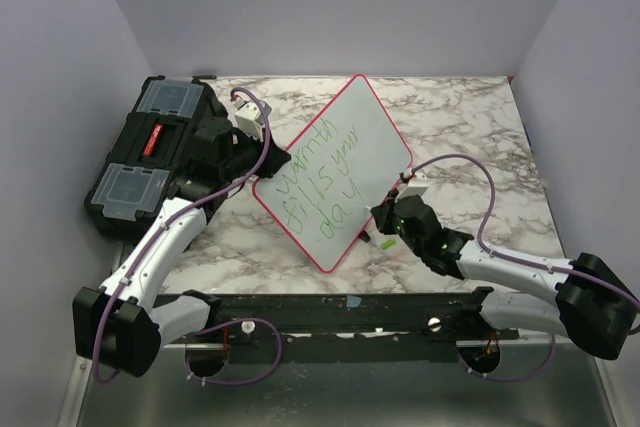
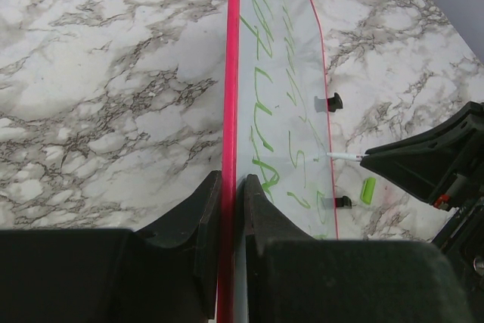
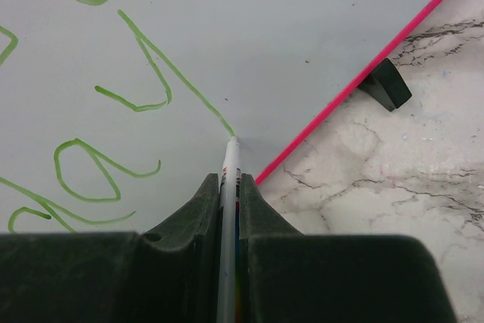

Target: Write a sentence on the whiteboard

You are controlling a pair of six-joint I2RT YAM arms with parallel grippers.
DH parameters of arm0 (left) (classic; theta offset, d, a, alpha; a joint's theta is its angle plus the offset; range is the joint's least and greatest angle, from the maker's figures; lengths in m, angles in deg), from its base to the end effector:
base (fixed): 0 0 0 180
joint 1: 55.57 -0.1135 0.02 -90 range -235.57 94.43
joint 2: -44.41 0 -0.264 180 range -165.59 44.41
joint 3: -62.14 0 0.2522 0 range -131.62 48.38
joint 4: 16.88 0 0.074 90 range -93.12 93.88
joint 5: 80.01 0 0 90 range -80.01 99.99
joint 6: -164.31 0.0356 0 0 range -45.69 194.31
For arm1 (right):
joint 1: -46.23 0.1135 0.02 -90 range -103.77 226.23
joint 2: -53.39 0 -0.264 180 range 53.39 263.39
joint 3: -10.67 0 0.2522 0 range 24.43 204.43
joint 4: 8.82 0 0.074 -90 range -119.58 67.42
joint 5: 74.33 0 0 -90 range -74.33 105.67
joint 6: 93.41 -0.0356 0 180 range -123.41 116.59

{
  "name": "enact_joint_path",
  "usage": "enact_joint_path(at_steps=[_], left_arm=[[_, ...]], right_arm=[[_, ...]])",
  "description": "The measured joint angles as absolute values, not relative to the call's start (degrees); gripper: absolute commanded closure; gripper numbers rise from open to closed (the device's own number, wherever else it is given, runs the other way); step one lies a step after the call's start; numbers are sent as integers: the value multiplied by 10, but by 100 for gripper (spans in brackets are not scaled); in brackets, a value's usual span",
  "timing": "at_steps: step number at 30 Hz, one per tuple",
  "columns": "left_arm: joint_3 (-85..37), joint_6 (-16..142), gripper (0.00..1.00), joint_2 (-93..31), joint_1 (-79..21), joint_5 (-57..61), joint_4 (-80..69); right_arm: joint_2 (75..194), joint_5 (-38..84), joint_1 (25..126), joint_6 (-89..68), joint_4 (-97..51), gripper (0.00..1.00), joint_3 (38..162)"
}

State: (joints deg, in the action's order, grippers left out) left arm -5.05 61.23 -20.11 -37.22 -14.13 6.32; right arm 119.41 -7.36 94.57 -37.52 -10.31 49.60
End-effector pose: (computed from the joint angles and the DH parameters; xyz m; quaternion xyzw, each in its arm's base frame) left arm 0.2404 -0.0951 0.3262 0.1559 0.7973 -0.3162 0.4899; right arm 0.1639 0.1633 0.1888 -0.0032 0.8486 0.2007 0.4895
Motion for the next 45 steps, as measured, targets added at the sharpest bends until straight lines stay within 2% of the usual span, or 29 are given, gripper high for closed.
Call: enact_joint_path(at_steps=[26,45], left_arm=[[-51,614,100,-200,-376,-140,40],[-52,624,100,-200,-376,-138,13]], right_arm=[[1192,5,944,-392,-111,100,475],[1243,54,945,-349,-137,99,570]])
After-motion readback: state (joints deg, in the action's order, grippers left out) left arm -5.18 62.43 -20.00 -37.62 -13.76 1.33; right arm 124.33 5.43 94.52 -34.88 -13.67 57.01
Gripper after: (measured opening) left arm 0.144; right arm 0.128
